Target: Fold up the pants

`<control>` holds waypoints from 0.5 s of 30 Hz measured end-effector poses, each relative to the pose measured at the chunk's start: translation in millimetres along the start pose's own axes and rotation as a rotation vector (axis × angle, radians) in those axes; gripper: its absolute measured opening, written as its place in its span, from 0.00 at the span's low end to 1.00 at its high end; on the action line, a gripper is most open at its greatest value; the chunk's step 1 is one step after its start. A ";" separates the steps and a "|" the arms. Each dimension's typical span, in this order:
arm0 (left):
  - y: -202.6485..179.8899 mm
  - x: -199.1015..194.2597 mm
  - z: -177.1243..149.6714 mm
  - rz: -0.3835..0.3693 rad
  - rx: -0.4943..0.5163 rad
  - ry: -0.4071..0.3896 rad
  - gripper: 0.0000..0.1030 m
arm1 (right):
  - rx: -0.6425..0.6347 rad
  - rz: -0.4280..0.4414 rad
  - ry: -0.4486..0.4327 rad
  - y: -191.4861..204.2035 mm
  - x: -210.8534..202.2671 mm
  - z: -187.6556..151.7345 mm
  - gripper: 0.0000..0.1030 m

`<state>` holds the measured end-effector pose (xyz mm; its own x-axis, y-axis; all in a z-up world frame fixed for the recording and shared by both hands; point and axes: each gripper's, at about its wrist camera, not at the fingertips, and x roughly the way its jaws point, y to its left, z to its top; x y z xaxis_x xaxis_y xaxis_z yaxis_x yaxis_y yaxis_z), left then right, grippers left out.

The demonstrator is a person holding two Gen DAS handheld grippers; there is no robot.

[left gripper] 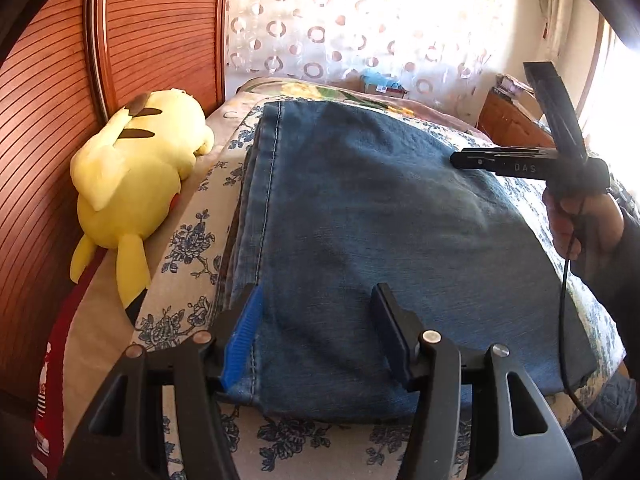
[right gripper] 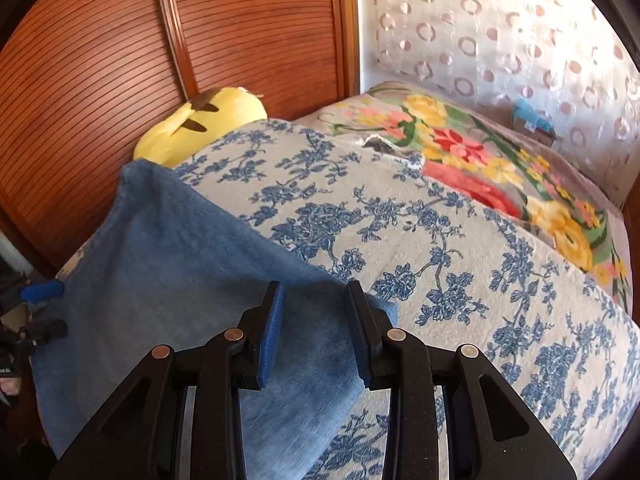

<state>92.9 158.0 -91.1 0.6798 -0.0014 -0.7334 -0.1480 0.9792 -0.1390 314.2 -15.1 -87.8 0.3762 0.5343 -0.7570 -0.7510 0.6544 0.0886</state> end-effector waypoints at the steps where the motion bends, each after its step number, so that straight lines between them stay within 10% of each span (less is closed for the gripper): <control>1: -0.7 1.5 -0.6 0.007 0.008 -0.001 0.56 | -0.003 -0.002 0.002 -0.1 1.1 -1.5 0.30; 15: -17.3 -17.7 44.3 -0.022 0.110 -0.089 0.57 | 0.041 -0.005 -0.091 31.8 -81.6 -36.9 0.34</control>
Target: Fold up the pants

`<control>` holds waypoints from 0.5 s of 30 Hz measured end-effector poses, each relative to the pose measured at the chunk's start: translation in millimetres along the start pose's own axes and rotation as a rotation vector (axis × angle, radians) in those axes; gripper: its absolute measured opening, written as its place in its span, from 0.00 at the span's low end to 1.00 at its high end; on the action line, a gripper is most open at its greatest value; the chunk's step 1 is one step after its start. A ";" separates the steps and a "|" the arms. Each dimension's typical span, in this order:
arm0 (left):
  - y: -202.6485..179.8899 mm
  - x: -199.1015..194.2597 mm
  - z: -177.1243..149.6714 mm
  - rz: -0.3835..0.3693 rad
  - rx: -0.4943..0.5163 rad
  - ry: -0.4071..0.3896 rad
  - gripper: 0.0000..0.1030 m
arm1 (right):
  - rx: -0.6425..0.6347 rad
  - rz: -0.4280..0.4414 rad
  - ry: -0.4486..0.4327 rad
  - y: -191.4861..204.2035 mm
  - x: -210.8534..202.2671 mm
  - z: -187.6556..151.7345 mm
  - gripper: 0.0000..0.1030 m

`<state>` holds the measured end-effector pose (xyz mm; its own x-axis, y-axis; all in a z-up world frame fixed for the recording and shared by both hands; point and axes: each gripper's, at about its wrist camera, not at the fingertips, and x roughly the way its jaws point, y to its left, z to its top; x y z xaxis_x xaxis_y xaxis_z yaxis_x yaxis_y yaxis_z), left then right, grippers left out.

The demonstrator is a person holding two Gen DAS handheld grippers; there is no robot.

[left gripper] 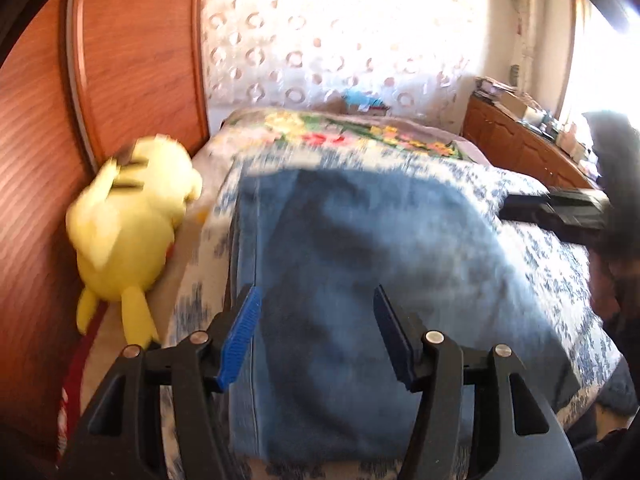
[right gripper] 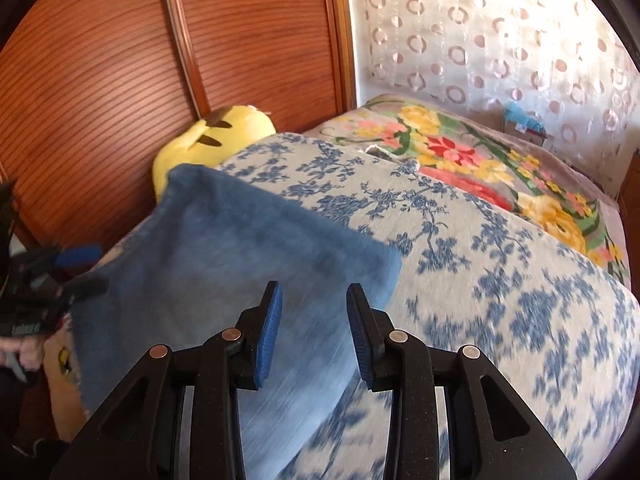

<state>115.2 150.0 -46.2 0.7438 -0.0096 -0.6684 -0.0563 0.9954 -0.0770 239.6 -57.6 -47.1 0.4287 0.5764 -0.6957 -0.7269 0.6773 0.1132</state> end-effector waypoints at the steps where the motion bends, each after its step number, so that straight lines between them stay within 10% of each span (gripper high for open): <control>1: -1.4 1.6 7.1 -0.003 0.014 -0.007 0.57 | 0.005 0.001 -0.009 3.6 -9.3 -3.4 0.35; 15: -27.9 69.2 68.7 -0.063 0.170 0.000 0.57 | 0.102 -0.036 -0.012 42.8 -43.6 -75.2 0.46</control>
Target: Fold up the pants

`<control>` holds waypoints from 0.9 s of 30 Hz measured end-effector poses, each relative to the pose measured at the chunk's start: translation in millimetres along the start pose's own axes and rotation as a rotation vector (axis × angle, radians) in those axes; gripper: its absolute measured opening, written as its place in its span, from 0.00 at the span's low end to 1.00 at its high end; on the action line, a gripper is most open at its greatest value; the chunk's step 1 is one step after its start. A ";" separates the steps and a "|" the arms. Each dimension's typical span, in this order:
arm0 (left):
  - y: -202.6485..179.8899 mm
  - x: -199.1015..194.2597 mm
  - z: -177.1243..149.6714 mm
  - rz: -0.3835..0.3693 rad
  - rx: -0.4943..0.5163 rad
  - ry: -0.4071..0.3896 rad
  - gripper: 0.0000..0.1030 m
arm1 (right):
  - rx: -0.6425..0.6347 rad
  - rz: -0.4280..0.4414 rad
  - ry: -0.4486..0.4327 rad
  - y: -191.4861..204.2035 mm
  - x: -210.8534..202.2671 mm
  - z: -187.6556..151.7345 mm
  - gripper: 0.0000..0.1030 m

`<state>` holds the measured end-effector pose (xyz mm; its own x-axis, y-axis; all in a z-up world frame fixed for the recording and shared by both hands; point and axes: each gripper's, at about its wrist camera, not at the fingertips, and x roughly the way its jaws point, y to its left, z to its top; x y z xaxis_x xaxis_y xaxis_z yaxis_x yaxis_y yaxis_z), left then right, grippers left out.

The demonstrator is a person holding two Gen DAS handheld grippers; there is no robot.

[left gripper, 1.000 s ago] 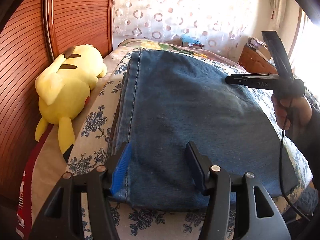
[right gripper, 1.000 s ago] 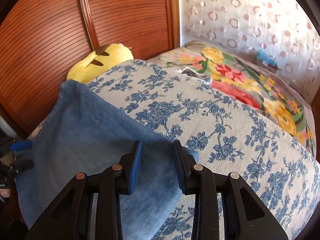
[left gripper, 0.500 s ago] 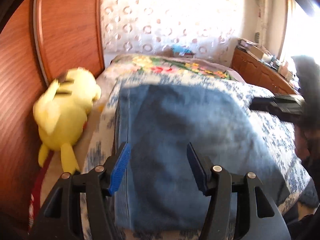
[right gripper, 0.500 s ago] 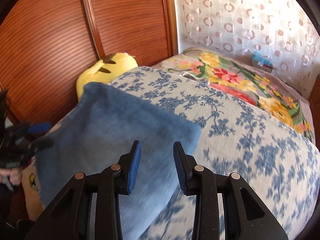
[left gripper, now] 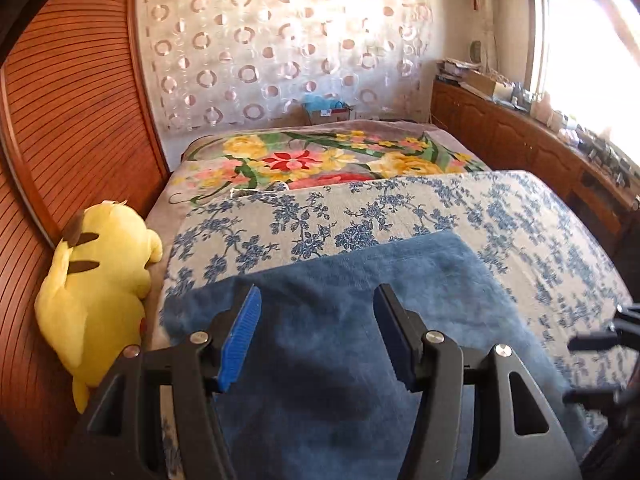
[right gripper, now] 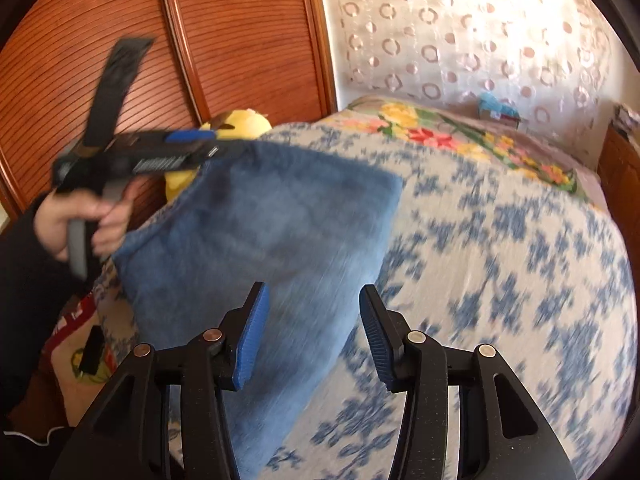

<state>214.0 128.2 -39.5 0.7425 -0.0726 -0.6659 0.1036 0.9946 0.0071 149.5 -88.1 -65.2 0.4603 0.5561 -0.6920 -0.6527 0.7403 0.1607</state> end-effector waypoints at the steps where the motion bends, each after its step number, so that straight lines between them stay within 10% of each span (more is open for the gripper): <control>1: -0.2 5.2 -0.4 0.000 0.009 0.006 0.57 | 0.003 0.002 0.004 1.8 2.3 -3.4 0.46; 14: 1.8 42.5 -20.7 -0.002 -0.018 0.097 0.57 | 0.034 0.002 0.049 4.6 28.4 -31.6 0.47; 27: 1.7 -2.5 -16.9 -0.025 -0.031 0.005 0.70 | 0.072 -0.040 0.036 2.8 10.8 -37.5 0.50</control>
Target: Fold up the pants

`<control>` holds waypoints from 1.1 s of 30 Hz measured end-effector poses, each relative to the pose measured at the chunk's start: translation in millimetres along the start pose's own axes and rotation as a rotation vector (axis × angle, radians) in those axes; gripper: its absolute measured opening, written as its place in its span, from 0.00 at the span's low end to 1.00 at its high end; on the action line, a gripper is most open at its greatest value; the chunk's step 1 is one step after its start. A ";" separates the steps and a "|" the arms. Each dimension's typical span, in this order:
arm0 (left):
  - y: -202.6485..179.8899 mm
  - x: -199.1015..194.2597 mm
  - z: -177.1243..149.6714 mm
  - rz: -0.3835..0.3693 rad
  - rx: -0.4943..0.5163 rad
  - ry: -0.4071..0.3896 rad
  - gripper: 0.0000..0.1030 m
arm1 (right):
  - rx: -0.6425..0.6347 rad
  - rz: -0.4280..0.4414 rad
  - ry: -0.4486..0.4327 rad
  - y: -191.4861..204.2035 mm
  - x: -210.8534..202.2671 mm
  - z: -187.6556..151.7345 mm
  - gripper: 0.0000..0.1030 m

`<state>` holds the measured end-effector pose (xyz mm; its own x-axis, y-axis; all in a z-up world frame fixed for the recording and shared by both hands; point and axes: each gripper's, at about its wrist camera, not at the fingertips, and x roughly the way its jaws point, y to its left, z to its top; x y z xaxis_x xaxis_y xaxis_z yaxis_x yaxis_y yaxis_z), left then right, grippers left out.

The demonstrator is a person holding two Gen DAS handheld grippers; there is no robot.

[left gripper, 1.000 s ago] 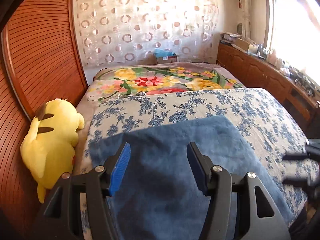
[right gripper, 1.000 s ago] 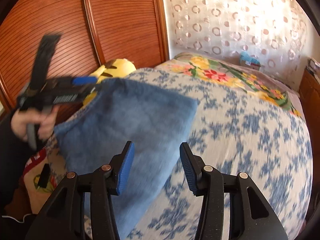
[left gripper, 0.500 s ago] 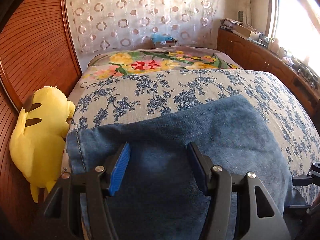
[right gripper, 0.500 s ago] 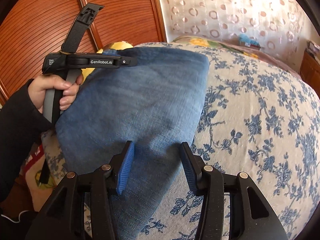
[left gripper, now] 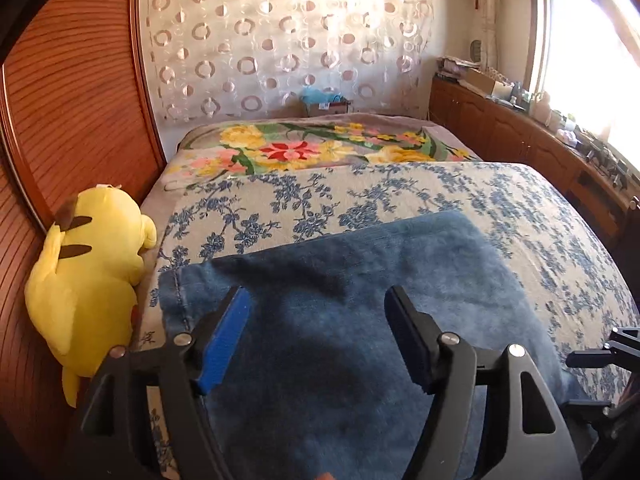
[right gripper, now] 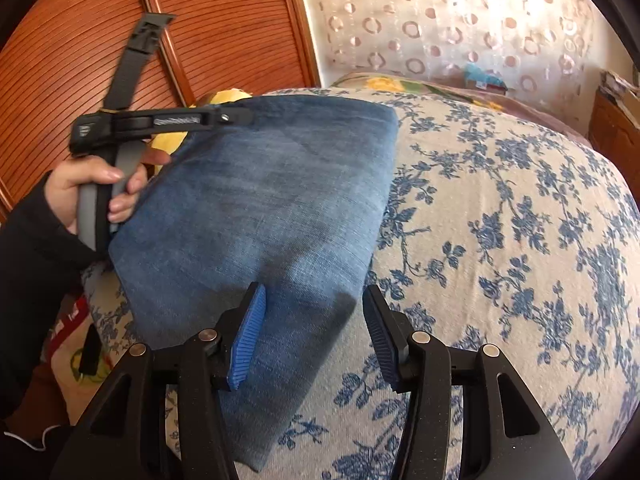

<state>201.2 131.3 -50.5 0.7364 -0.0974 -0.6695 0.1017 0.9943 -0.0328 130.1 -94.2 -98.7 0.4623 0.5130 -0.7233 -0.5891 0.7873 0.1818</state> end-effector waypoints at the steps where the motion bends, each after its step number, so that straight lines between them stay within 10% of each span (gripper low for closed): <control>1: -3.2 -7.7 -0.8 -0.006 0.004 -0.012 0.73 | 0.001 -0.003 -0.001 0.1 -0.9 -0.9 0.50; 33: -27.2 -87.1 -115.2 -0.015 -0.025 0.015 0.79 | 0.053 0.000 -0.001 15.2 -9.0 -33.3 0.50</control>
<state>57.2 117.8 -76.8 0.7247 -0.1123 -0.6799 0.0961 0.9935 -0.0616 94.9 -98.2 -111.5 0.4630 0.5128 -0.7230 -0.5532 0.8045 0.2163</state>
